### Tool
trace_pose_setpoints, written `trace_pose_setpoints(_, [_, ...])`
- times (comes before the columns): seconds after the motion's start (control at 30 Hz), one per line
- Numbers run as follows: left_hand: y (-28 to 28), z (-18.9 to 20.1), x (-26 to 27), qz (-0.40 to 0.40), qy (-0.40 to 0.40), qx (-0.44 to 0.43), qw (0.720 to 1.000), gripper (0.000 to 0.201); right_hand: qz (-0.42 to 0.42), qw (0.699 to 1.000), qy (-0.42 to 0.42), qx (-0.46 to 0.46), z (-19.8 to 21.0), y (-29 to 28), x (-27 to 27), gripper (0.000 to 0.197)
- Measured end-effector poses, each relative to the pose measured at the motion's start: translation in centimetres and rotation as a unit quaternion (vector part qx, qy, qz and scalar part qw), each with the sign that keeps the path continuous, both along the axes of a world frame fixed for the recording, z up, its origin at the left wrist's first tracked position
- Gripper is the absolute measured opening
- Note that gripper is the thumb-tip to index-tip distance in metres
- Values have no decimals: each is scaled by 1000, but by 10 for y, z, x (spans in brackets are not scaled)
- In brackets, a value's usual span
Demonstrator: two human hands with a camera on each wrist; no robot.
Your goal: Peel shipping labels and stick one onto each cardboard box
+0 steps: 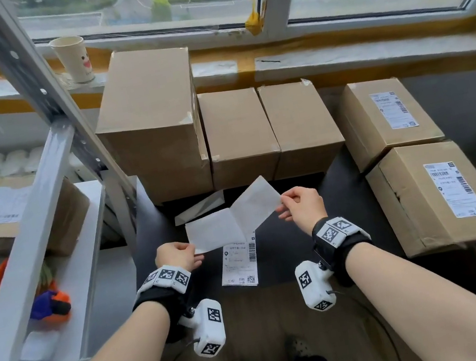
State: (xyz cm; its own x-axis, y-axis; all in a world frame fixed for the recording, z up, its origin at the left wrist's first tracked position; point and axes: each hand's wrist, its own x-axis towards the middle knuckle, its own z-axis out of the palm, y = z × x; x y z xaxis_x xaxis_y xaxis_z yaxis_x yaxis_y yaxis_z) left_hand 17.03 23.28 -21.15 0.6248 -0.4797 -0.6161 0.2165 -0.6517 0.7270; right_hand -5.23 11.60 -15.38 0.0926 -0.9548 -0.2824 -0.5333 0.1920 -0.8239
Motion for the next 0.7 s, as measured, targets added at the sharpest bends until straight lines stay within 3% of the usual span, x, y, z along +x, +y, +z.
trace_pose_setpoints(0.37, [-4,-15,-1,14,26,45,999,14,-12,999,-42,-17,4,-13,-12,12])
trace_pose_setpoints(0.57, [-3,-17,7,-98,-62,123,986,26,42,997,-65,-17,11,-3,-4,10])
trace_pose_setpoints(0.7, [-7,31,-9,-113,-46,57,991,24,67,994,-84,-24,24,5,-1,10])
